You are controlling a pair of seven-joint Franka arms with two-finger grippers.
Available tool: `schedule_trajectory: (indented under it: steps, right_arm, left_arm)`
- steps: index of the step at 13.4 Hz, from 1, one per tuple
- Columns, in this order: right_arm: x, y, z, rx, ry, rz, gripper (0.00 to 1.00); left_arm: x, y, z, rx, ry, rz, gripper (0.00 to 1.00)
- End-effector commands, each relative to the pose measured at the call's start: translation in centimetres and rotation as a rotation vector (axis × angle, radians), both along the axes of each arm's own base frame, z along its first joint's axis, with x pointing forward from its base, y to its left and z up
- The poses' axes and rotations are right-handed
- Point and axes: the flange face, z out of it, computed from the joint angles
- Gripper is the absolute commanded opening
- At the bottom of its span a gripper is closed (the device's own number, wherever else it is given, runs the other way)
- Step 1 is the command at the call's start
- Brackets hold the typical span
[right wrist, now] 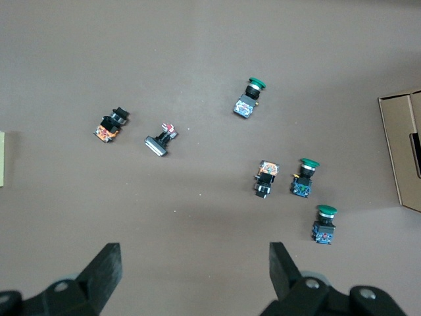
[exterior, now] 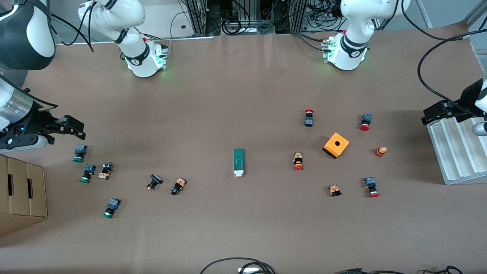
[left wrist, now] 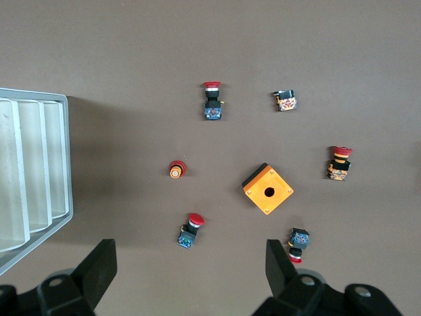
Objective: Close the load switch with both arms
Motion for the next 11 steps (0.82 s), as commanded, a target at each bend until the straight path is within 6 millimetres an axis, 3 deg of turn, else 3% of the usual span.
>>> schedule_trajectory:
  steps: [1,11]
  right_arm:
    - [0.12,-0.08,0.55,-0.008,-0.016,0.003,1.0]
    - [0.15,-0.08,0.57,-0.008,-0.019,0.003,1.0]
  left_arm:
    - [-0.55,-0.02,0.43,0.002,-0.016,-0.016,1.0]
    - [-0.59,0.44,0.41,0.005,-0.014,-0.008,1.0]
